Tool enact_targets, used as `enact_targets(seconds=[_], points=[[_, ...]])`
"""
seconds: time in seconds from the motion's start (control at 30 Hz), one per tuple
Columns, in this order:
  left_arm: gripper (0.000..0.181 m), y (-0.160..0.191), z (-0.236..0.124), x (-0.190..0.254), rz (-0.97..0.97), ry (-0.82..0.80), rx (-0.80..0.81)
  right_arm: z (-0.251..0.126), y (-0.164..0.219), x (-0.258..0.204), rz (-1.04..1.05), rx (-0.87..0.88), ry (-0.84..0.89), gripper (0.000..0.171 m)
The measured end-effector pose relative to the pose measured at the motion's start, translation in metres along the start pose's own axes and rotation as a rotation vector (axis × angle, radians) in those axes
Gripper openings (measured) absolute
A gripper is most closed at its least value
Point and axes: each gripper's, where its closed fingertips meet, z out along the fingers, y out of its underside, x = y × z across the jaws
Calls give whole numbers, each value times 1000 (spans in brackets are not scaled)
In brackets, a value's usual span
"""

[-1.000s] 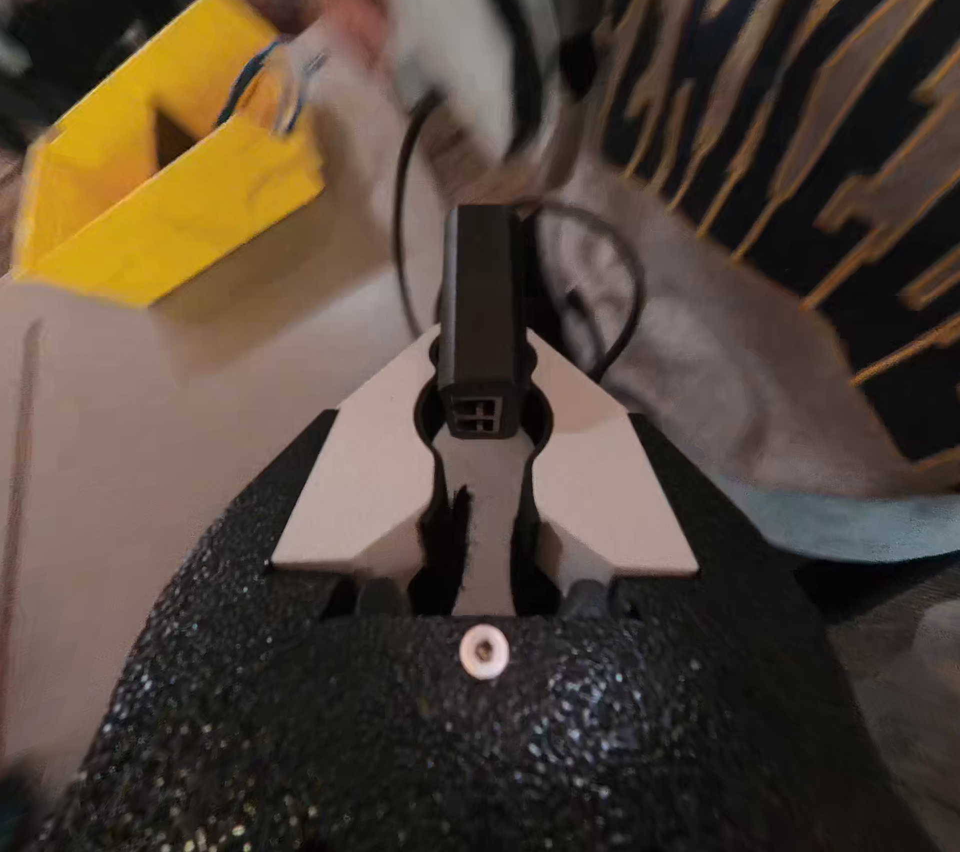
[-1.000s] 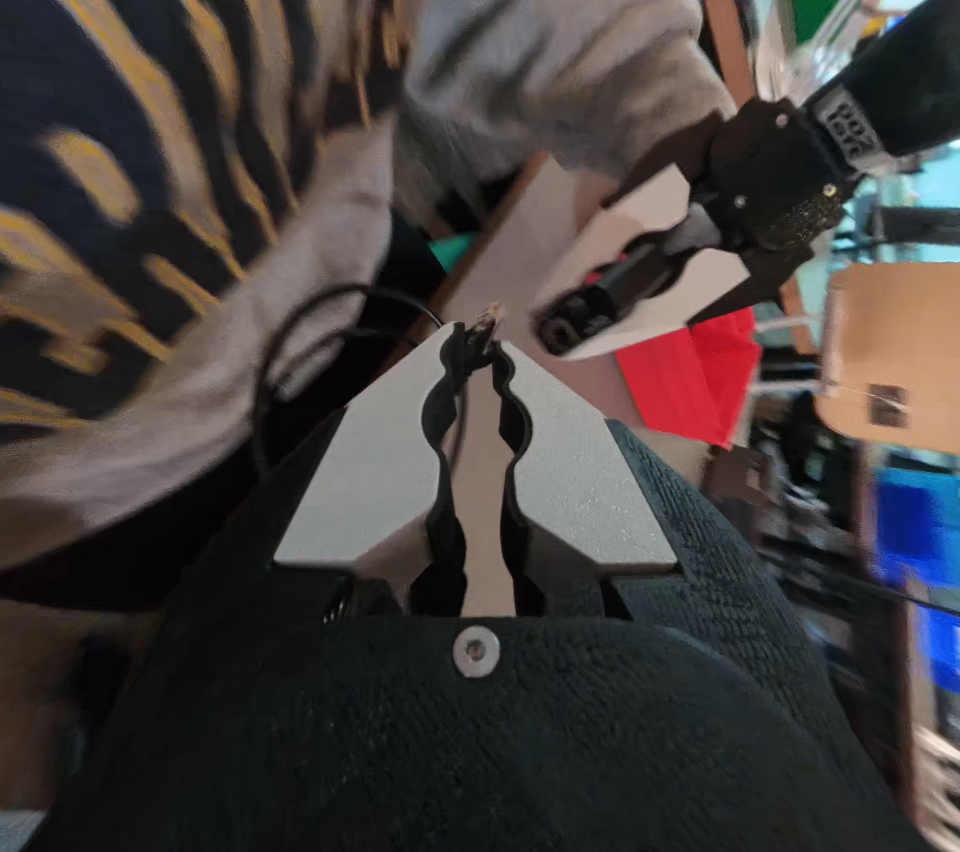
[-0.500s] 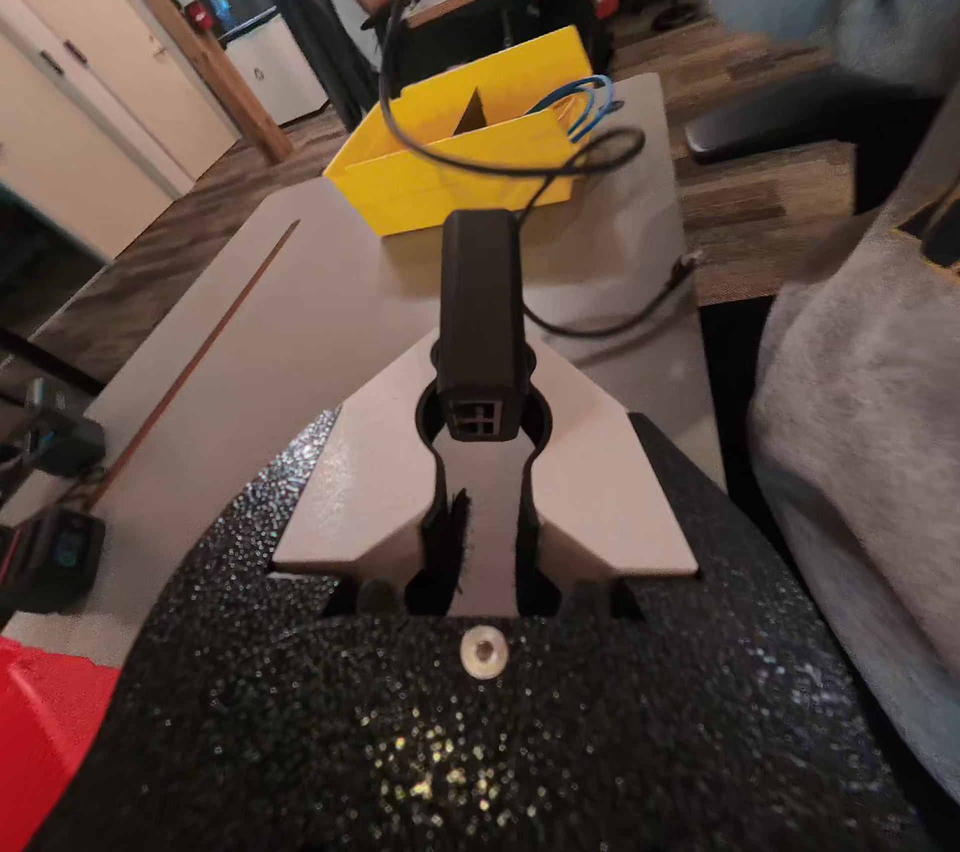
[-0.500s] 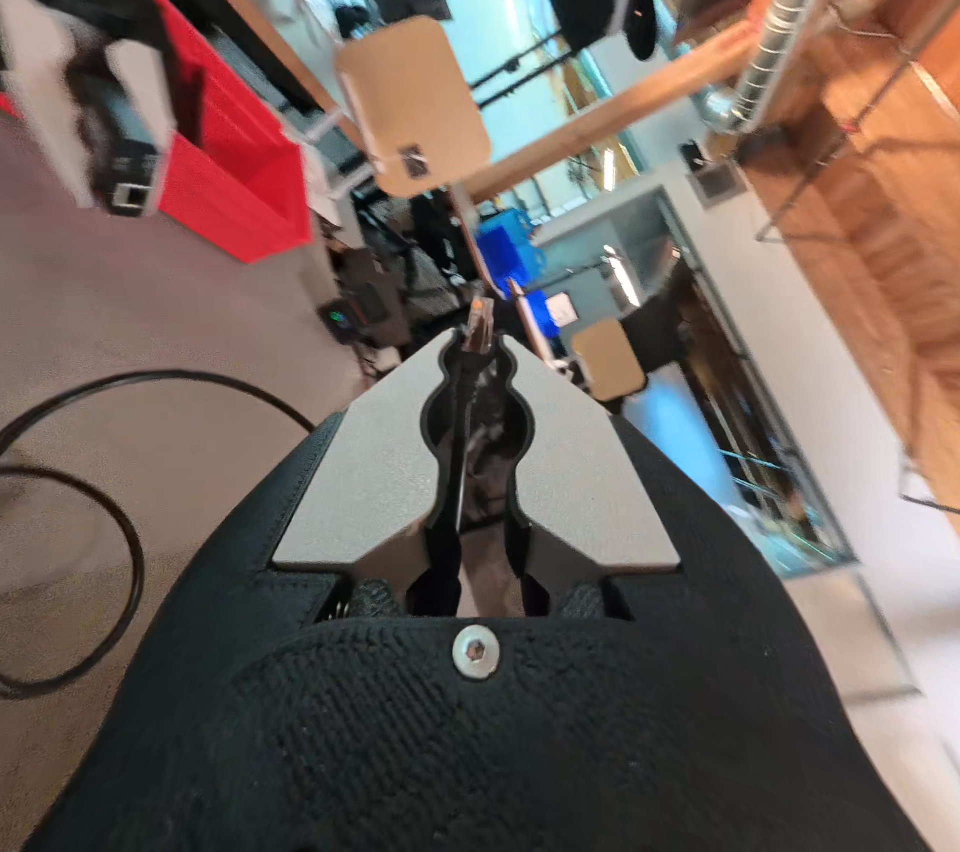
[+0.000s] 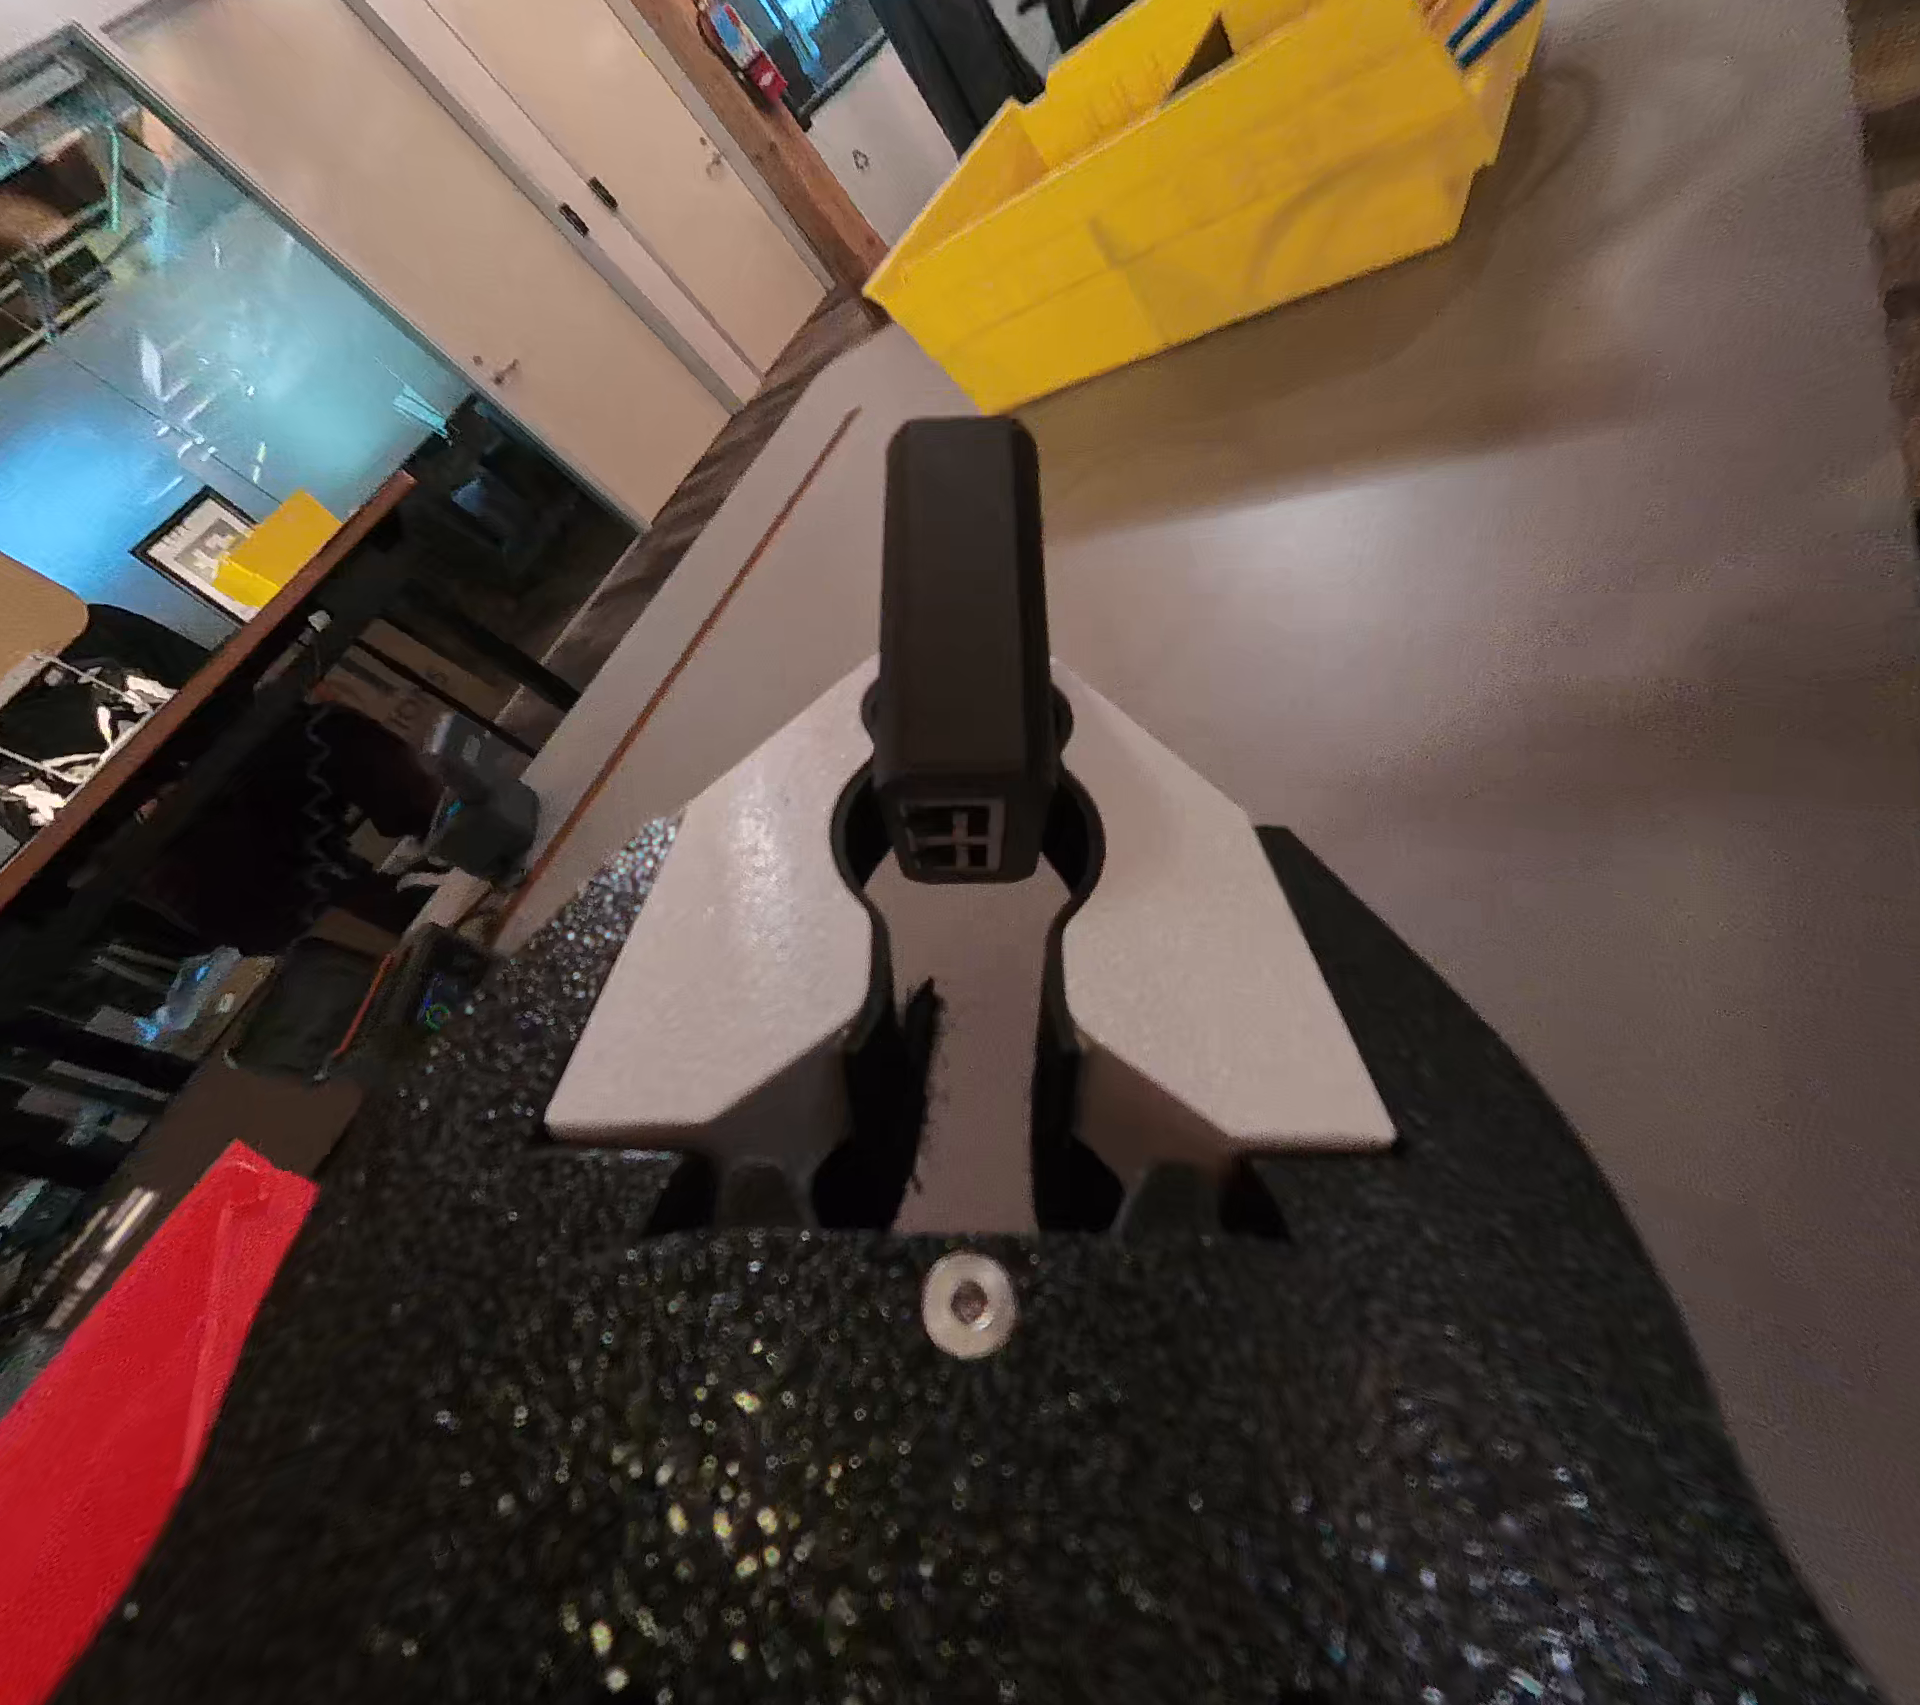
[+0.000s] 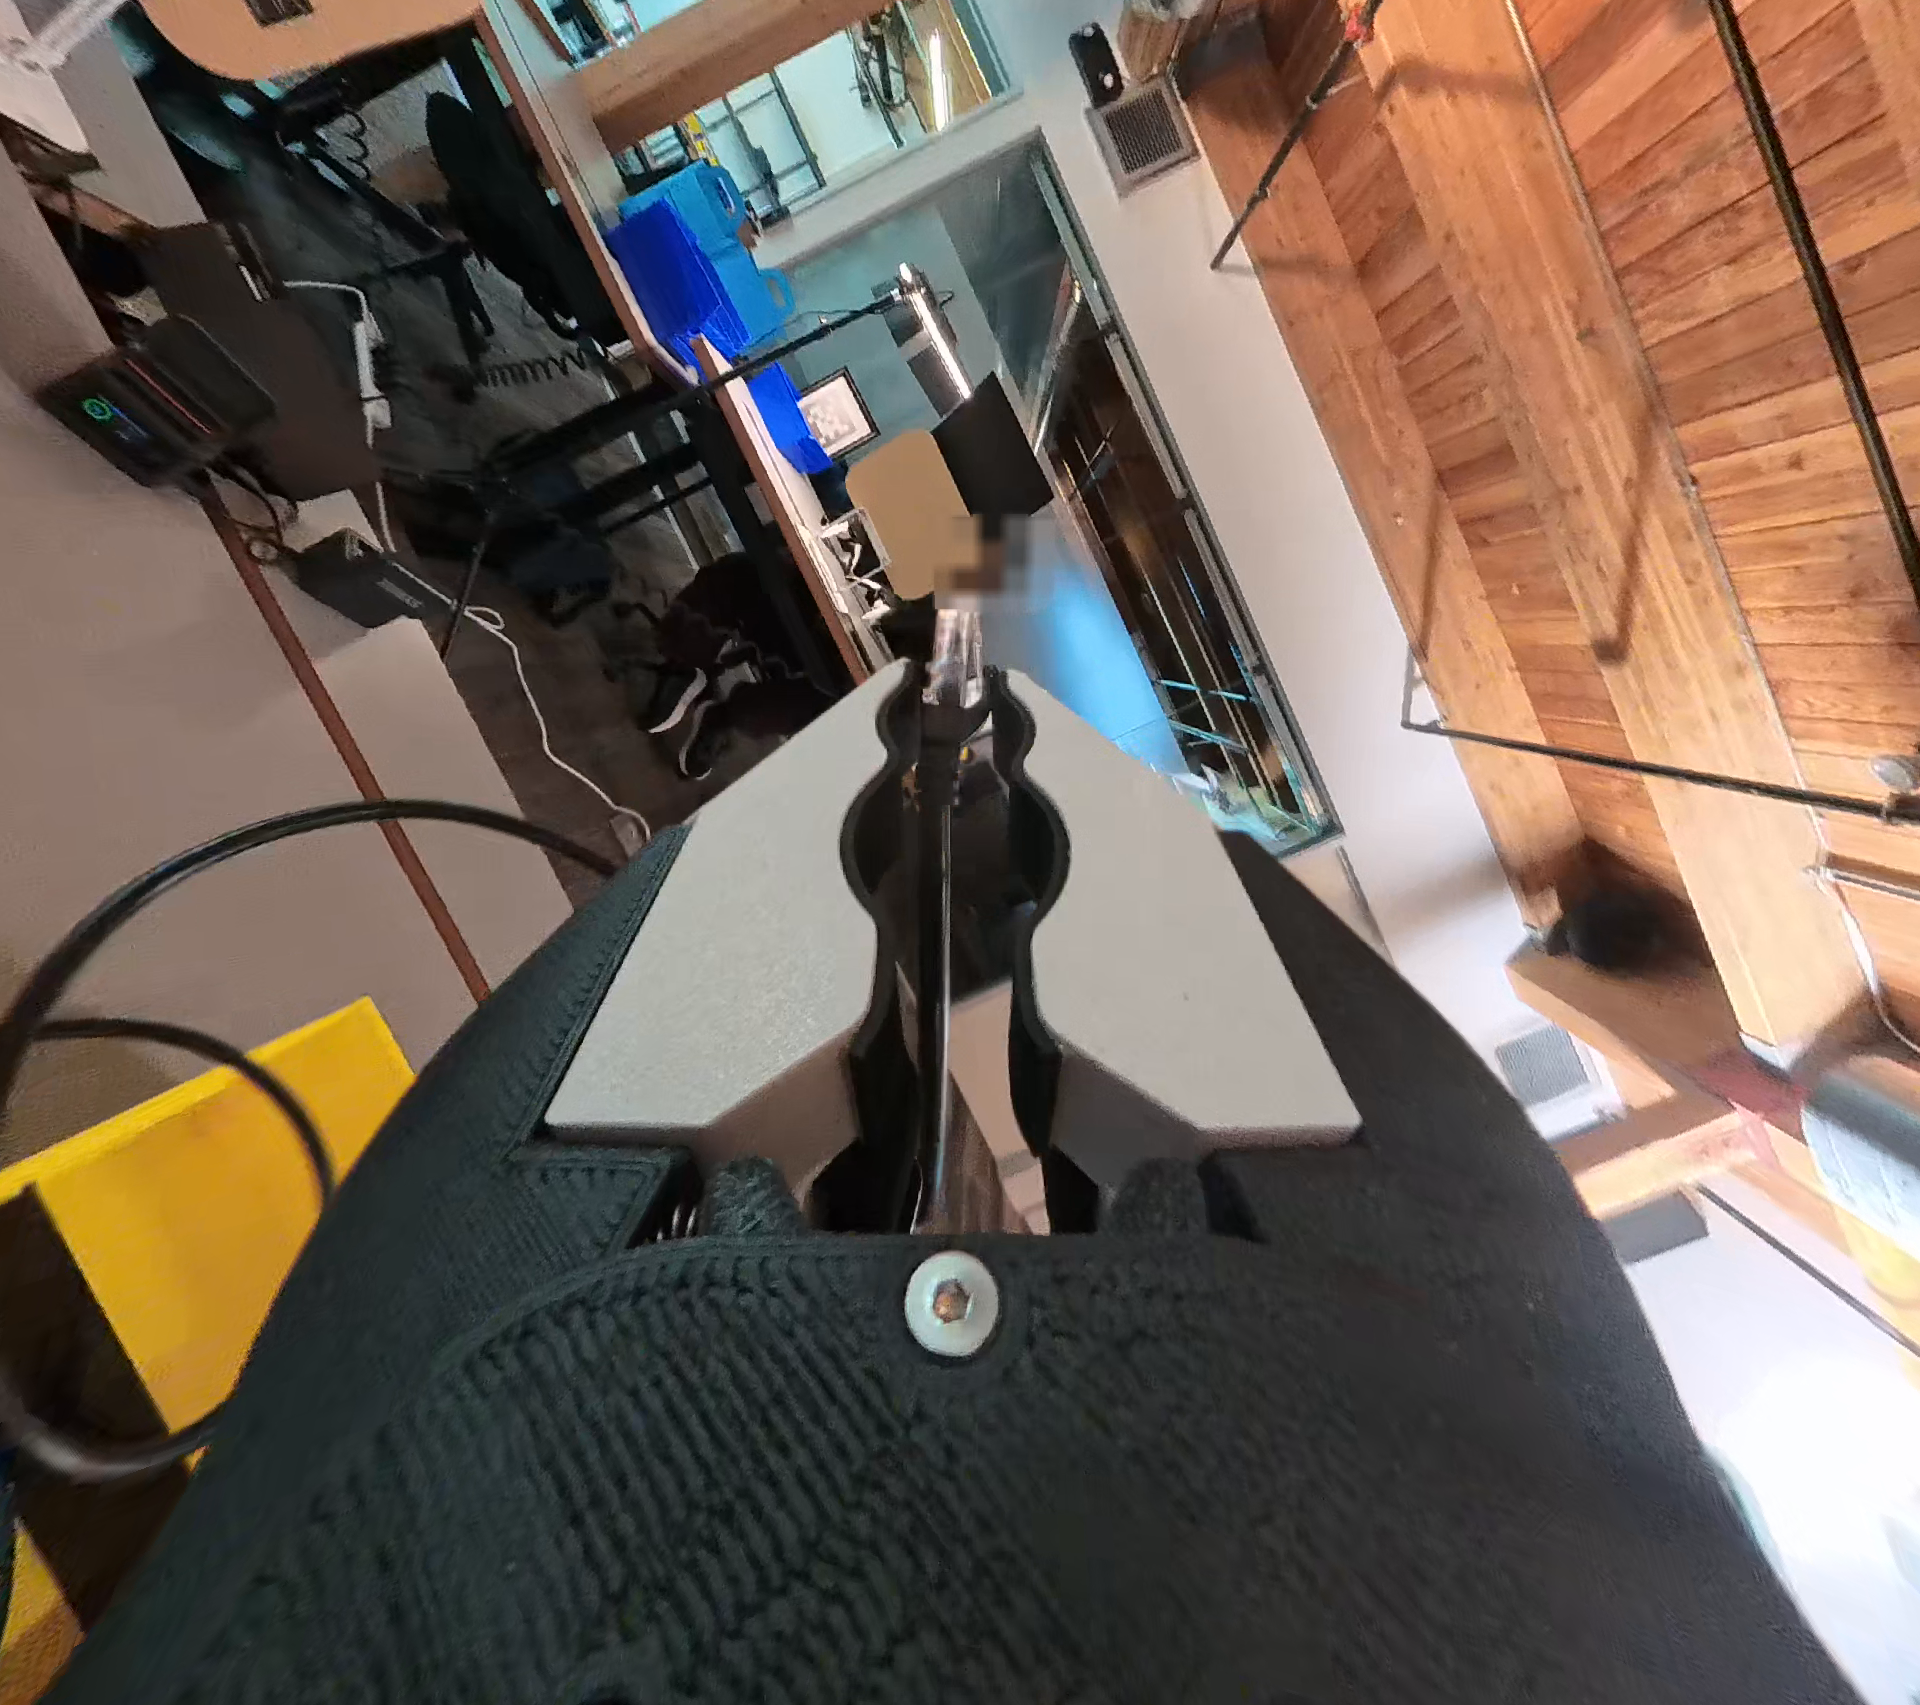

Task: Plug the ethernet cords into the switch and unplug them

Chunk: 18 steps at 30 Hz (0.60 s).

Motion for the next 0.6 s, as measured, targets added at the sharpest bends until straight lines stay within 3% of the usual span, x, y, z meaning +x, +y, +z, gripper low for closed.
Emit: enact_targets(seconds=[0.43,0.6], points=[[21,43,14,6,-103,19,-75,-9,49,-3,-43,-128,19,11],[21,52,11,-1,-154,-19,-76,-15,79,-30,-3,-136,43,10]])
